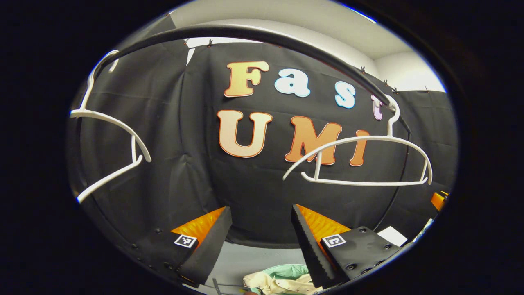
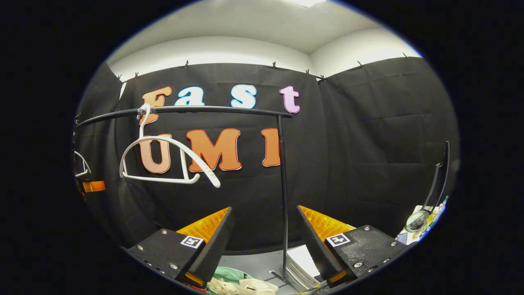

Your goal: Grasp the clothes on the hanger with both hands and then place them into the laundry hamper below.

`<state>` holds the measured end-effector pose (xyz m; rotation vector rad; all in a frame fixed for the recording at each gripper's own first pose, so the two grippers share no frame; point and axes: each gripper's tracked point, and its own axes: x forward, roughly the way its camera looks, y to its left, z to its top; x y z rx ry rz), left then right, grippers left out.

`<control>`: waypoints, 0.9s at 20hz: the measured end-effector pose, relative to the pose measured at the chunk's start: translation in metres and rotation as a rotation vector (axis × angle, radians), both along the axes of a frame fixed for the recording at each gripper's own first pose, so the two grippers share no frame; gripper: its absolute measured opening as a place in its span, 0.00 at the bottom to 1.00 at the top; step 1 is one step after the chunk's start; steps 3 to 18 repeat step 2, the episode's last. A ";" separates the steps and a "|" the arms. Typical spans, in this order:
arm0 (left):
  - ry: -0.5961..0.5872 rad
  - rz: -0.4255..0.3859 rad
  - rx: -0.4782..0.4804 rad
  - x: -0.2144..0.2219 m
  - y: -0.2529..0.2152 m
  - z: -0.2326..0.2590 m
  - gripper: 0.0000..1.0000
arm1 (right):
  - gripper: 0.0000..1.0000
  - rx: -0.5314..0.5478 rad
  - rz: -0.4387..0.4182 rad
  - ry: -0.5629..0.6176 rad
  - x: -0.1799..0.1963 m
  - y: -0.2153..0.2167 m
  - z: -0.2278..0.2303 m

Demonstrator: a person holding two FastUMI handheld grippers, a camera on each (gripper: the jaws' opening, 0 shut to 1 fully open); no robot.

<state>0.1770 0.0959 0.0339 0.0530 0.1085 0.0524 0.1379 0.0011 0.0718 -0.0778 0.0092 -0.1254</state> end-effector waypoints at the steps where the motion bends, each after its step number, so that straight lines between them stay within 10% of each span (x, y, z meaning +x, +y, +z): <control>1: -0.004 0.003 0.005 -0.001 0.001 0.001 0.96 | 0.94 0.001 0.000 0.001 0.000 0.000 0.000; 18: -0.006 0.006 0.010 0.000 0.001 0.002 1.00 | 0.94 0.005 0.002 0.002 0.000 0.000 -0.001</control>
